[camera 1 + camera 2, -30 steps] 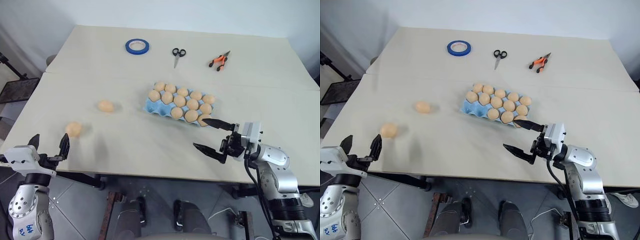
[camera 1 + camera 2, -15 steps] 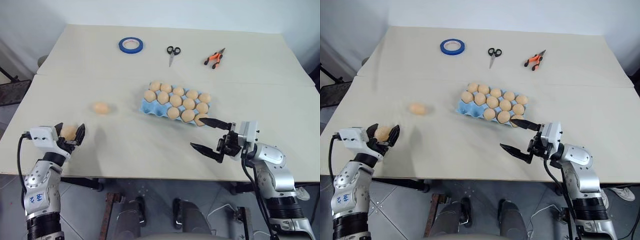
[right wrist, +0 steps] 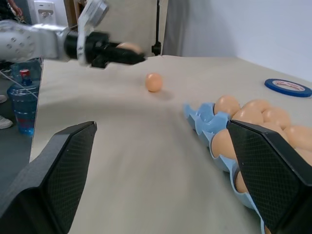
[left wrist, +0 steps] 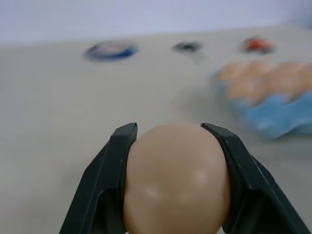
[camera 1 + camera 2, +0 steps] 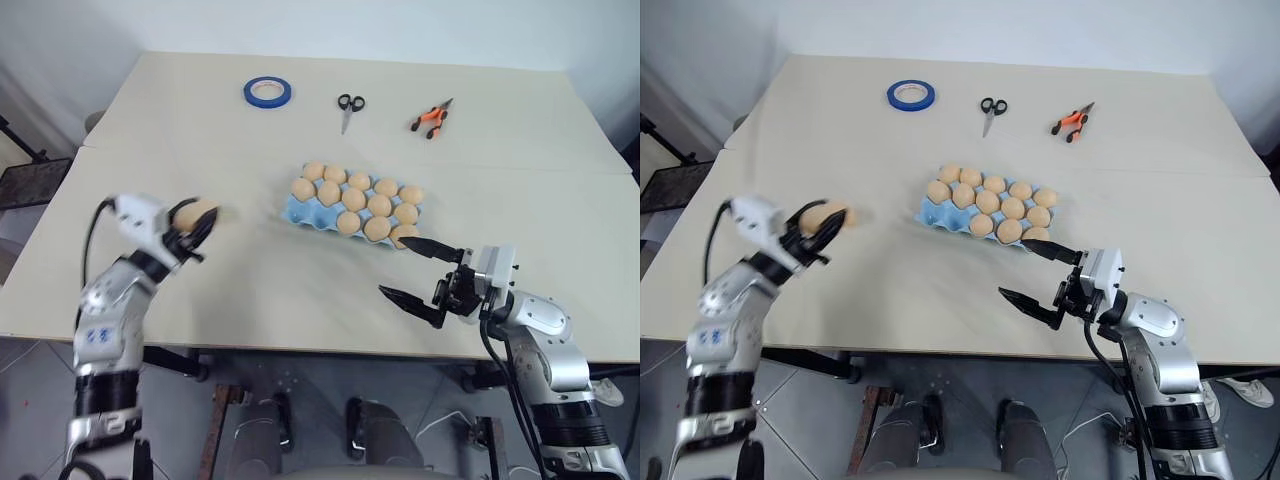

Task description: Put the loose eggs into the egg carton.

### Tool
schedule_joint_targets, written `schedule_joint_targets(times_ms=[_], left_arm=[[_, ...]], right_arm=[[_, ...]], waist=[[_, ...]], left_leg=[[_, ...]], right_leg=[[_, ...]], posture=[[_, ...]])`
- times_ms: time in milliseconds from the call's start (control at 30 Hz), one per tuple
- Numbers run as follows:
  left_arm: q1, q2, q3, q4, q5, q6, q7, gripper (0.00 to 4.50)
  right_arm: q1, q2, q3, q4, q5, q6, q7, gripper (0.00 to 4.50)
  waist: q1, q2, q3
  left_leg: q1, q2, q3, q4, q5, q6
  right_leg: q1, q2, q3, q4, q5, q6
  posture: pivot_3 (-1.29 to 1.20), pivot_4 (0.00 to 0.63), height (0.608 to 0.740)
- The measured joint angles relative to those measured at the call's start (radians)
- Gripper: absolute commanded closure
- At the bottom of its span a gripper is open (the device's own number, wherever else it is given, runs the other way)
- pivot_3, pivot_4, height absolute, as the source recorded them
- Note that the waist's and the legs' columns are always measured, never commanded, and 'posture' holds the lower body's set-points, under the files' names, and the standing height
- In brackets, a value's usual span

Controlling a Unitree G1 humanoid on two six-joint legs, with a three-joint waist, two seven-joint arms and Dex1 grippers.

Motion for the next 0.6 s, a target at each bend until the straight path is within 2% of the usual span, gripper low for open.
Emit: schedule_joint_targets(times_ms=[167, 267, 333, 600], left_arm=[[-0.211, -0.073, -0.168, 0.181, 0.045, 0.001, -0.133, 2.73], [-0.313, -0.147, -0.208, 0.364, 0.078, -0.018, -0.16, 2.73], [-0.347, -0.168, -0.217, 0.412, 0.086, -0.027, -0.17, 2.73], [-0.386, -0.199, -0.224, 0.531, 0.111, -0.088, -0.236, 0.2]], right_arm=[[0.033, -0.008, -0.03, -0.028, -0.006, 0.001, -0.031, 0.0], [0.075, -0.014, -0.054, -0.055, -0.011, -0.001, -0.056, 0.0], [0.092, -0.014, -0.066, -0.066, -0.012, -0.003, -0.067, 0.0], [0.162, -0.012, -0.07, -0.116, -0.014, -0.022, -0.113, 0.0]], waist=[[0.007, 0.0, 0.0], [0.009, 0.0, 0.0], [0.007, 0.0, 0.0], [0.008, 0.0, 0.0]], left_leg=[[0.0, 0.001, 0.004, 0.002, -0.001, 0.002], [-0.001, 0.003, 0.004, 0.006, -0.001, 0.001], [-0.001, 0.003, 0.004, 0.007, -0.001, 0.001], [-0.001, 0.005, 0.002, 0.016, -0.004, 0.006]], right_leg=[[-0.002, 0.001, -0.001, -0.001, 0.002, 0.004], [-0.003, 0.002, -0.005, 0.001, 0.001, 0.003], [-0.002, 0.002, -0.005, 0.002, 0.0, 0.003], [0.0, 0.001, -0.006, 0.007, 0.001, 0.003]], posture=[[0.0, 0.15, 0.74], [0.0, 0.15, 0.74], [0.0, 0.15, 0.74], [0.0, 0.15, 0.74]])
